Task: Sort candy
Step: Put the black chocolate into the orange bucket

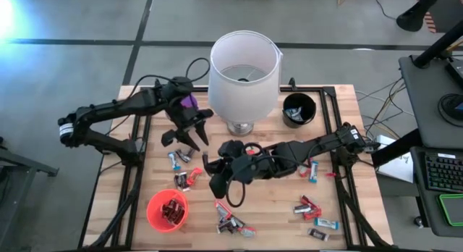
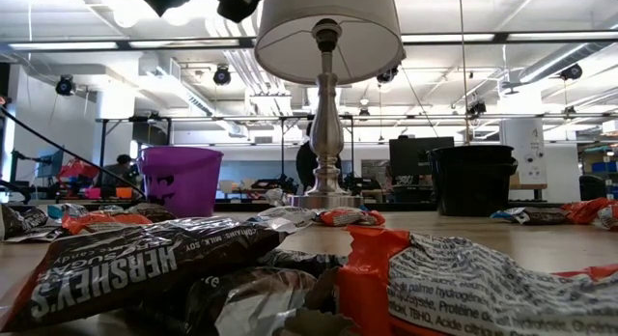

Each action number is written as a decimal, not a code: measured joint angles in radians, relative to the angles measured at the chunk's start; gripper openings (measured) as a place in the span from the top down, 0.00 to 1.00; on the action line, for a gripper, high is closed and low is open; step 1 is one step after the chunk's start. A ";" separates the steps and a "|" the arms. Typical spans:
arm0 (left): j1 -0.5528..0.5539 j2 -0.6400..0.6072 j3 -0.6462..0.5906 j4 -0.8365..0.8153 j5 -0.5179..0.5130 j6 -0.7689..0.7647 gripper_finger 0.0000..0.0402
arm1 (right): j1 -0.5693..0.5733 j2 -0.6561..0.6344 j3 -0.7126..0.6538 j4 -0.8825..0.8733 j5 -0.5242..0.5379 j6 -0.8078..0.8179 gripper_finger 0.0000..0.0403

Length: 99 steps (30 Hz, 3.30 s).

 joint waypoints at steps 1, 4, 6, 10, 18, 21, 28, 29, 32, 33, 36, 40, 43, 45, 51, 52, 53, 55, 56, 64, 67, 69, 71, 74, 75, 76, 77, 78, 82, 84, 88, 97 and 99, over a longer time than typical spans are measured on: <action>-0.002 0.002 0.000 0.004 0.002 0.000 0.64 | -0.001 0.000 0.000 0.001 0.000 -0.002 0.98; -0.012 0.011 0.000 0.012 0.041 0.000 0.64 | -0.003 0.000 0.000 0.001 0.000 -0.006 0.98; -0.018 0.018 0.000 0.018 0.067 0.000 0.64 | -0.005 0.000 0.000 0.001 -0.001 -0.006 0.98; -0.025 0.028 0.000 0.031 0.077 0.000 0.64 | -0.005 0.000 0.000 0.001 -0.002 -0.008 0.98; -0.030 0.034 0.000 0.050 0.077 -0.003 0.64 | -0.012 0.000 -0.002 0.001 0.001 -0.010 0.98; -0.037 0.034 0.003 0.050 0.077 -0.003 0.64 | -0.014 0.001 -0.002 0.001 0.001 -0.010 0.98; -0.052 0.034 0.004 0.050 0.077 -0.008 0.64 | -0.016 0.002 -0.003 0.002 0.001 -0.015 0.98; -0.054 0.034 0.004 0.050 0.077 -0.011 0.64 | -0.017 0.002 -0.003 0.002 0.001 -0.015 0.98; -0.060 0.034 0.004 0.050 0.077 -0.018 0.64 | -0.021 0.002 -0.004 0.005 0.001 -0.016 0.98; -0.062 0.034 0.004 0.050 0.077 -0.018 0.64 | -0.021 0.002 -0.005 0.011 0.001 -0.017 0.98; -0.067 0.034 0.004 0.049 0.077 -0.026 0.65 | -0.025 0.002 -0.007 0.025 0.001 -0.019 0.98; -0.075 0.033 0.004 0.049 0.077 -0.027 0.71 | -0.026 0.002 -0.008 0.038 0.002 -0.029 0.98; -0.078 0.033 0.004 0.049 0.077 -0.027 0.76 | -0.027 0.002 -0.008 0.038 0.001 -0.030 0.98; -0.078 0.033 0.004 0.049 0.077 -0.027 0.79 | -0.027 0.002 -0.008 0.039 0.001 -0.030 0.98; -0.078 0.033 0.004 0.047 0.083 -0.027 0.93 | -0.027 0.019 -0.008 0.038 0.002 -0.027 0.98; -0.079 0.033 0.004 0.046 0.085 -0.027 0.95 | -0.027 0.021 -0.008 0.038 0.002 -0.025 0.98; -0.079 0.032 0.004 0.046 0.085 -0.027 0.97 | -0.027 0.021 -0.009 0.038 0.001 -0.025 0.98; -0.079 0.032 0.004 0.047 0.085 -0.030 0.99 | -0.027 0.021 -0.009 0.039 0.001 -0.025 0.98; -0.079 0.032 0.004 0.046 0.085 -0.032 0.98 | -0.027 0.021 -0.009 0.041 0.001 -0.027 0.98; -0.091 0.030 0.005 0.012 0.079 -0.046 0.99 | -0.025 0.021 -0.010 0.047 -0.011 -0.033 0.97; -0.099 0.026 0.005 0.011 0.077 -0.054 1.00 | -0.025 0.021 -0.010 0.052 -0.031 -0.034 0.94; -0.103 0.020 0.005 0.009 0.075 -0.063 1.00 | -0.025 0.019 -0.010 0.053 -0.034 -0.036 0.90; -0.106 0.013 0.005 0.008 0.074 -0.079 1.00 | -0.025 0.019 -0.010 0.052 -0.038 -0.036 0.86; -0.111 -0.001 0.005 -0.014 0.074 -0.089 1.00 | -0.024 0.017 -0.010 0.051 -0.070 -0.034 0.79; -0.113 -0.008 0.005 -0.031 0.073 -0.090 1.00 | -0.023 0.015 -0.009 0.048 -0.088 -0.033 0.78; -0.116 -0.014 0.005 -0.053 0.070 -0.090 1.00 | -0.021 0.015 -0.005 0.045 -0.111 -0.033 0.76; -0.119 -0.023 0.005 -0.078 0.058 -0.090 1.00 | -0.019 0.015 0.000 0.043 -0.137 -0.033 0.75; -0.124 -0.033 0.005 -0.107 0.038 -0.090 1.00 | -0.016 0.015 0.006 0.037 -0.167 -0.033 0.73; -0.151 -0.076 0.005 -0.233 -0.058 -0.081 1.00 | 0.003 0.012 0.030 -0.030 -0.216 -0.033 0.71; -0.171 -0.099 0.005 -0.288 -0.102 -0.081 1.00 | 0.012 0.012 0.044 -0.096 -0.217 -0.033 0.70; -0.216 -0.149 0.005 -0.373 -0.218 -0.128 1.00 | 0.025 0.012 0.072 -0.227 -0.216 -0.016 0.71; -0.291 -0.225 0.005 -0.407 -0.377 -0.349 1.00 | 0.051 0.012 0.112 -0.360 -0.284 -0.004 0.71; -0.303 -0.235 0.005 -0.408 -0.397 -0.402 1.00 | 0.058 0.012 0.116 -0.363 -0.337 -0.003 0.71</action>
